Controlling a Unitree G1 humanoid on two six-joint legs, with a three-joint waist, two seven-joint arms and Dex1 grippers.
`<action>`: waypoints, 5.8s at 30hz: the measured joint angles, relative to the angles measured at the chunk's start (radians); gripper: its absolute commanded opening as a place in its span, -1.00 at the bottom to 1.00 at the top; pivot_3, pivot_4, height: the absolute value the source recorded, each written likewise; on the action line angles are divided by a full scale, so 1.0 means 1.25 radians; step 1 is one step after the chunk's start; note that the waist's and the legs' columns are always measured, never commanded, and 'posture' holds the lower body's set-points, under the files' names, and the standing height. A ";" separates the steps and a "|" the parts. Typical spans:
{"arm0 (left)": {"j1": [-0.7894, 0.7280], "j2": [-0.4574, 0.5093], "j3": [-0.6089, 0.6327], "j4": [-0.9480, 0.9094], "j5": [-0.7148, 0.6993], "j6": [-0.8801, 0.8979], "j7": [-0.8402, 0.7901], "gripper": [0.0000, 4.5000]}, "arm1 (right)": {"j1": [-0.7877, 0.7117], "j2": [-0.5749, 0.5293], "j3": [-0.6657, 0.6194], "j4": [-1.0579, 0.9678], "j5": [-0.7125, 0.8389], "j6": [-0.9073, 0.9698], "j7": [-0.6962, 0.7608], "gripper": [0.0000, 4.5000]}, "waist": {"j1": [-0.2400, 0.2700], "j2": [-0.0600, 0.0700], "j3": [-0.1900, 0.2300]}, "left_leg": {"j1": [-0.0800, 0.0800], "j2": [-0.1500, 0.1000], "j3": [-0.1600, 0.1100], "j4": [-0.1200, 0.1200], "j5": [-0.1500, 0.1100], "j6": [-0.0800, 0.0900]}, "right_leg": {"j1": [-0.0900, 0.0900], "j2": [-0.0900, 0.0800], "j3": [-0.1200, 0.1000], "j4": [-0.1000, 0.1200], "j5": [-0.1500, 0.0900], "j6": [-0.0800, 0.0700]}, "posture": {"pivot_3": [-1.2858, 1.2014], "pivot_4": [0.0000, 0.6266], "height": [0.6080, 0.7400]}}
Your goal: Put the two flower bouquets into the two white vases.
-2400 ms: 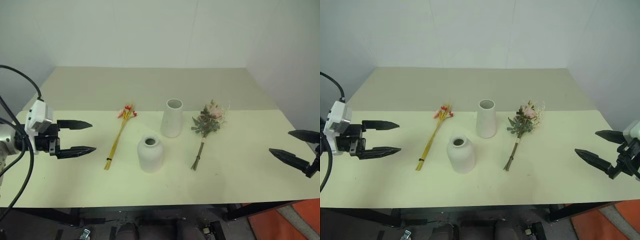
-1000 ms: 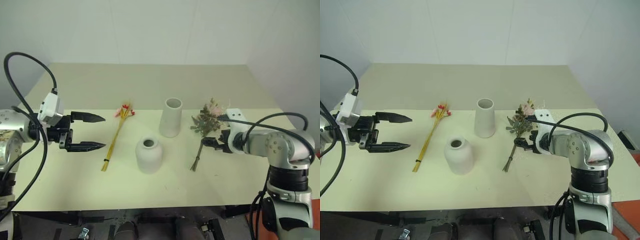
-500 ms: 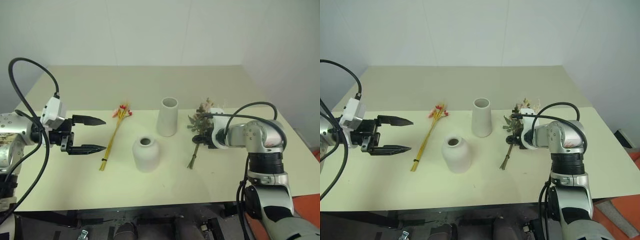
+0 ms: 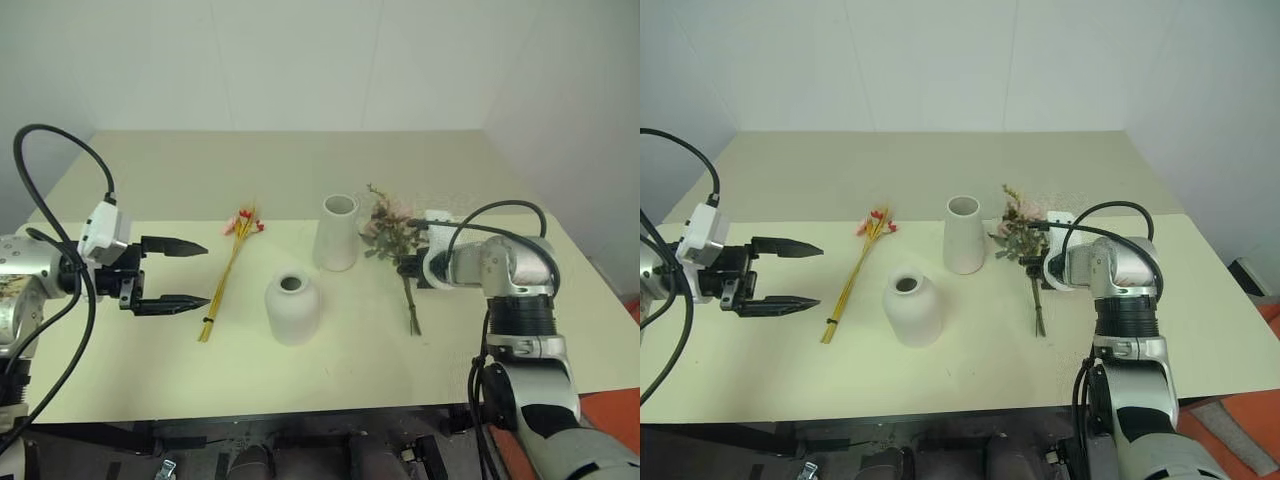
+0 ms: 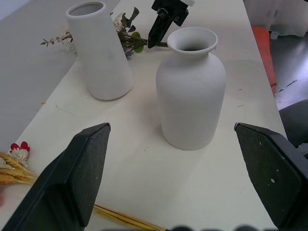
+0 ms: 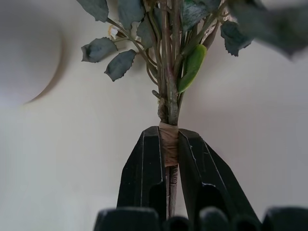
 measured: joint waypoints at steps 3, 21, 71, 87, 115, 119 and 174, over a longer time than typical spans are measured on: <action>0.000 0.007 0.006 -0.001 -0.001 0.001 0.001 1.00 | 0.006 0.018 -0.026 -0.100 -0.059 -0.217 -0.062 -0.89 | 0.000 0.001 0.000 | 0.000 0.000 0.000 0.000 0.000 0.000 | -0.001 0.000 0.000 0.000 0.000 0.000 | 0.03 -0.52 1.00; 0.036 0.021 0.044 -0.045 -0.017 0.036 0.034 1.00 | -0.097 0.257 -0.028 0.071 0.037 -0.923 0.156 -0.89 | -0.033 0.001 0.001 | 0.001 0.002 -0.002 -0.001 0.000 0.000 | 0.000 0.002 -0.001 0.003 0.000 -0.003 | 0.03 -0.52 1.00; -0.282 -0.296 -0.204 -0.132 0.224 0.751 0.909 1.00 | 0.329 -0.301 -0.056 -0.552 0.202 -0.441 0.407 0.99 | 0.018 0.001 0.001 | 0.003 -0.001 -0.005 0.000 0.001 -0.001 | 0.002 0.003 -0.001 0.003 -0.004 0.003 | 0.03 -0.52 1.00; -0.398 -0.360 -0.323 0.151 0.265 0.881 0.904 0.47 | 0.556 -0.526 -0.331 -0.628 0.424 -0.309 0.565 1.00 | 0.020 0.000 0.001 | 0.009 -0.005 -0.012 0.000 0.001 -0.002 | 0.012 0.003 -0.001 0.000 -0.005 0.005 | 0.03 -0.52 1.00; -0.309 -0.489 0.220 -0.060 -0.181 0.385 0.722 -0.98 | 0.850 -0.500 -0.478 -0.648 0.379 -0.431 0.661 1.00 | 0.024 0.000 0.001 | 0.012 -0.014 -0.021 0.001 0.001 -0.002 | 0.019 -0.003 -0.003 -0.002 -0.005 0.009 | 0.03 -0.52 1.00; -0.348 -0.472 0.304 -0.043 -0.443 0.487 0.626 -0.98 | 0.870 -0.464 -0.477 -0.658 0.377 -0.450 0.650 1.00 | 0.022 0.000 0.001 | 0.017 -0.014 -0.022 0.001 0.001 -0.002 | 0.024 -0.003 -0.004 -0.004 -0.005 0.009 | 0.03 -0.52 1.00; -0.270 -0.472 -0.021 0.031 -0.270 0.297 0.263 -0.98 | 0.942 -0.424 -0.500 -0.754 0.497 -0.499 0.596 1.00 | 0.023 0.000 0.001 | 0.013 -0.014 -0.024 0.000 0.001 -0.002 | 0.027 -0.002 -0.003 -0.011 -0.007 0.005 | 0.03 -0.52 1.00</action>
